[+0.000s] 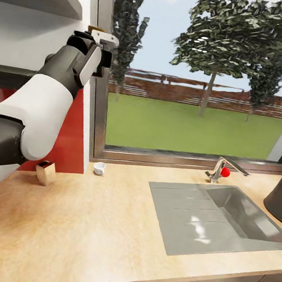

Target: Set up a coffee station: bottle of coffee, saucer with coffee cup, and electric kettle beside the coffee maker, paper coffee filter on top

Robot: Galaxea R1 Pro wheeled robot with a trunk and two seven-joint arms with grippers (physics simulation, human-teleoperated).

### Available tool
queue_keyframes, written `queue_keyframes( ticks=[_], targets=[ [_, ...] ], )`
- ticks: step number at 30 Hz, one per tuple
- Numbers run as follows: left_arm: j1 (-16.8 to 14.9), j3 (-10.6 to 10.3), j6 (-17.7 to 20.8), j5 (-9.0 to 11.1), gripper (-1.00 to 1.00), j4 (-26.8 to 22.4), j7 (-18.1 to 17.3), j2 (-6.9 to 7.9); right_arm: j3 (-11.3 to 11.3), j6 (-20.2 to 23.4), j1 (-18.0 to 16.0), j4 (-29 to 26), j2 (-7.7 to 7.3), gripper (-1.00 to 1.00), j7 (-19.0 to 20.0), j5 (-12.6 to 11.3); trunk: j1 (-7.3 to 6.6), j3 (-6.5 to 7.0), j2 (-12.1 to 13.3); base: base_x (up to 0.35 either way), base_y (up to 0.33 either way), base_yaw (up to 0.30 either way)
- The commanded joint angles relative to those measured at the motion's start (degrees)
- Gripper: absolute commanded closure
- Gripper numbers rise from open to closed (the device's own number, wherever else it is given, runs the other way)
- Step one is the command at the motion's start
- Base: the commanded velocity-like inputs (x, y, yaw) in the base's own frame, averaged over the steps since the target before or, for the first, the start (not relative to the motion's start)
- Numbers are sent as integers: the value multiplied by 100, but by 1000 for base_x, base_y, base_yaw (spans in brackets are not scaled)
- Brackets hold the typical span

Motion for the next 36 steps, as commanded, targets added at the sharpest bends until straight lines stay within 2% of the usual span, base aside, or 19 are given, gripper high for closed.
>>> queue_keyframes(
  ticks=[1,6,10,11,17,18,19,21,24,25,27,30,31,32,35,36],
  targets=[
    [-4,-9,44,-62,100,-5,-15,-1,-33,-27,-4,7,2,-100,1,-27,2,-3,-7,-79,-272,-285],
    [-4,4,62,-35,100,-5,-13,-18,-34,-30,-4,7,1,-100,1,-27,2,9,-7,-79,-272,-285],
    [154,5,36,29,100,-4,-39,-126,-34,-29,-4,7,1,-100,1,-27,2,18,-7,-79,-272,-285],
    [346,-6,5,99,100,-13,-45,-167,-34,-28,-4,7,1,-100,1,-27,2,20,-7,-89,-272,-285],
    [1024,-11,-261,279,100,-373,-67,-228,-32,-30,-4,7,1,-100,1,-21,2,34,-7,-97,-272,-285],
    [1176,-11,-335,289,100,-460,-68,-233,-29,-30,-4,7,1,-100,1,-20,2,36,-7,-96,-272,-285],
    [1490,-17,-462,300,100,-586,-74,-246,-27,-30,-4,7,1,-100,1,-19,2,38,-7,-93,-272,-185],
    [1704,-19,-569,304,100,-646,-76,-262,-20,-30,-4,7,1,-100,1,-14,2,40,-7,-92,-271,-122],
    [2181,-20,-936,307,100,-758,-80,-278,1,-30,-4,7,1,-100,3,3,2,41,-7,-57,-204,-33],
    [2460,-20,-1109,306,100,-829,-91,-280,7,-30,-4,7,1,-100,7,9,2,41,-7,-15,-60,-8],
    [2834,-28,-1213,302,100,-926,-140,-281,6,-30,-4,2,-1,-100,9,11,2,41,-7,-6,-25,-3],
    [3193,-42,-1250,300,100,-1053,-235,-282,3,-30,-4,-1,-5,-100,10,9,2,41,-7,-3,-11,-1],
    [3399,-116,-1262,300,100,-1137,-303,-279,2,-35,-4,-4,-5,-100,10,9,2,41,-7,-1,-3,0],
    [3593,-281,-1268,300,100,-1239,-351,-276,-1,-37,-4,-10,-15,-100,9,7,2,41,-7,0,-2,0],
    [4289,-1042,-1276,303,100,-1562,-396,-268,-13,-47,-4,-25,-32,-100,4,-3,2,41,-7,0,0,0],
    [4345,-1088,-1275,304,100,-1586,-399,-269,-16,-47,-4,-31,-32,-100,3,-6,2,41,-7,0,0,0]
  ],
)
